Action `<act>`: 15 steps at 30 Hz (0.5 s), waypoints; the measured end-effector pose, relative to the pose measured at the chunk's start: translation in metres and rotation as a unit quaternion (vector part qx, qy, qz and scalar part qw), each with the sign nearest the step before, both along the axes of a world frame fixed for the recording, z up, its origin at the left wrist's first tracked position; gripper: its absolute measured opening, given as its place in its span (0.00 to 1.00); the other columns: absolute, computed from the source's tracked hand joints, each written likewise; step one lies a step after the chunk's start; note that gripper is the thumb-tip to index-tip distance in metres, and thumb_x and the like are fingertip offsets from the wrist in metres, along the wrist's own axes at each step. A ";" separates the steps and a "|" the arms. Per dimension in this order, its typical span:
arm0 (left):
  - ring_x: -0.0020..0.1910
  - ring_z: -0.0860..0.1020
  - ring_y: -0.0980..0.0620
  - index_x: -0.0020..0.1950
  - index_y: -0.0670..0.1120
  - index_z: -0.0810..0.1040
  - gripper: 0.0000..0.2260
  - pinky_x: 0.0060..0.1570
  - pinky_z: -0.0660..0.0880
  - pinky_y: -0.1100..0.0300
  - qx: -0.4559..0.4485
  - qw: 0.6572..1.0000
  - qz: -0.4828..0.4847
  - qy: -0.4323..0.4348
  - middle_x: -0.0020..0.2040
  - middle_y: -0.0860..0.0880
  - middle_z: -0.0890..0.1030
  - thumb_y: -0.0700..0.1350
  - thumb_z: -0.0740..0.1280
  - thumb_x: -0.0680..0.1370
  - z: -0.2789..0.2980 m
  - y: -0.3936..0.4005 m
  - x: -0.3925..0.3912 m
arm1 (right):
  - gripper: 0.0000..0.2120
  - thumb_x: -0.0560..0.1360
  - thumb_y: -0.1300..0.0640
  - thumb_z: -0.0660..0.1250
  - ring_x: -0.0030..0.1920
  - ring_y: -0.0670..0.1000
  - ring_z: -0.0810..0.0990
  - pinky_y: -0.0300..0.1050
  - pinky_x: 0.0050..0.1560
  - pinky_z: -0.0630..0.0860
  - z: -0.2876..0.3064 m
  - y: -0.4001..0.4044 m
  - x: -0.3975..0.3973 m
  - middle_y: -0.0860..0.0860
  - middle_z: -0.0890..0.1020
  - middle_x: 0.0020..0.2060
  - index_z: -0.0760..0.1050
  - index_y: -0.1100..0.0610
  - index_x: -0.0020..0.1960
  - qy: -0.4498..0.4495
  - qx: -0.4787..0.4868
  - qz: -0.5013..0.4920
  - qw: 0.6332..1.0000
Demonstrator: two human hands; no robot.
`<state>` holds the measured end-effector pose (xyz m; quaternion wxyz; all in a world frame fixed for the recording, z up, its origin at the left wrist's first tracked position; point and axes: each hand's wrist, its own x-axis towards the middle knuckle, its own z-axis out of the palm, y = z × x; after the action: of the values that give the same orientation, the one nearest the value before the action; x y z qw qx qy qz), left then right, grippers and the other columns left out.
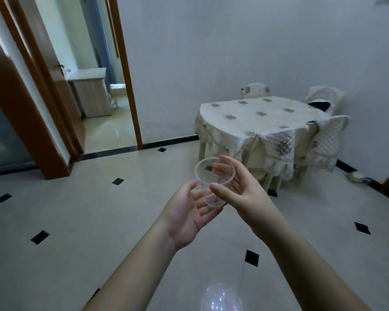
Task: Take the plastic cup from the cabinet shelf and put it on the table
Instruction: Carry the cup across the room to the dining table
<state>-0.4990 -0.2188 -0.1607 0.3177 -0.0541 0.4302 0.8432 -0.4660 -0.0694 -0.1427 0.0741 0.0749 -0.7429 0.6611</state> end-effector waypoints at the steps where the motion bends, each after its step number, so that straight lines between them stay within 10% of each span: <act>1: 0.61 0.78 0.40 0.60 0.35 0.76 0.21 0.64 0.71 0.48 -0.004 1.000 -0.008 0.001 0.59 0.35 0.80 0.51 0.56 0.81 0.000 0.013 -0.011 | 0.34 0.67 0.51 0.75 0.65 0.48 0.76 0.58 0.67 0.71 -0.001 0.013 -0.009 0.48 0.77 0.64 0.66 0.48 0.70 -0.001 -0.005 -0.011 1.000; 15: 0.53 0.82 0.40 0.58 0.34 0.77 0.20 0.56 0.77 0.51 -0.030 0.999 -0.021 -0.018 0.56 0.34 0.81 0.50 0.57 0.80 -0.009 0.172 -0.158 | 0.33 0.65 0.47 0.77 0.63 0.44 0.77 0.55 0.66 0.73 -0.018 0.173 -0.147 0.46 0.78 0.63 0.69 0.43 0.68 -0.004 -0.023 -0.032 0.999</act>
<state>-0.6565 -0.0469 -0.1693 0.3411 -0.0693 0.4505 0.8222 -0.6126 0.1036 -0.1608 0.0942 0.0466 -0.7298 0.6756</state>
